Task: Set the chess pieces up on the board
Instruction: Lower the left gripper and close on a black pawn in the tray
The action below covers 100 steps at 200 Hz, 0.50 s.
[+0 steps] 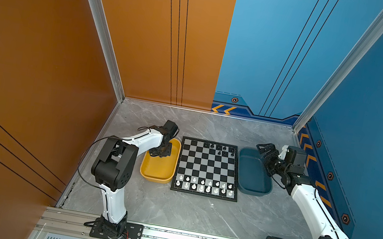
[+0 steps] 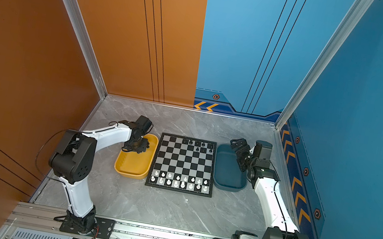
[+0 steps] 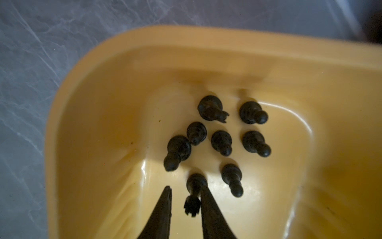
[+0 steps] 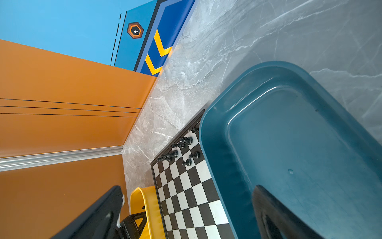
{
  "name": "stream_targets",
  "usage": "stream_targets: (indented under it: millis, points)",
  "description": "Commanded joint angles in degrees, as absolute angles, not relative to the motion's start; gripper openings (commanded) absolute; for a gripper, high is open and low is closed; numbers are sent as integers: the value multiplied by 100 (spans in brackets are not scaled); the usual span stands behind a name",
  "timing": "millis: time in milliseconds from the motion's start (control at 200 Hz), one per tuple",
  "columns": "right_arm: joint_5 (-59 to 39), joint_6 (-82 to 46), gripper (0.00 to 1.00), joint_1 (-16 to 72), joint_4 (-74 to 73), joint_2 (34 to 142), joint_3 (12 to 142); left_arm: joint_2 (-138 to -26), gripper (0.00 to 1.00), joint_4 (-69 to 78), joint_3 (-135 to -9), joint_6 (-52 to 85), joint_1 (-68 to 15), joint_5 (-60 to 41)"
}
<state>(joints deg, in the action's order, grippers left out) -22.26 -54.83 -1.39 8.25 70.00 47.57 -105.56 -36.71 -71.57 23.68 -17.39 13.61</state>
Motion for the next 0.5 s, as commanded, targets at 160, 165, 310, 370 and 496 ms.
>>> stream_targets:
  millis: [160, 165, 310, 370, 496]
  points:
    - [-2176, -5335, 100, -106, 958, 7049, 4922, -10709, 24, -3630, -7324, 2419, -1704, 1170]
    - [-2174, -5335, 100, -106, 958, 7049, 4926, -10711, 24, -3630, -7322, 2423, -1705, 1165]
    - [-2172, -5344, 100, -105, 958, 7049, 4922, -10761, 21, -3630, -7330, 2432, -1714, 1125]
    - [-2175, -5344, 100, -106, 963, 7044, 4931, -10769, 20, -3620, -7330, 2435, -1714, 1113]
    - [-2173, -5344, 100, -106, 962, 7045, 4927, -10775, 16, -3616, -7343, 2435, -1727, 1107]
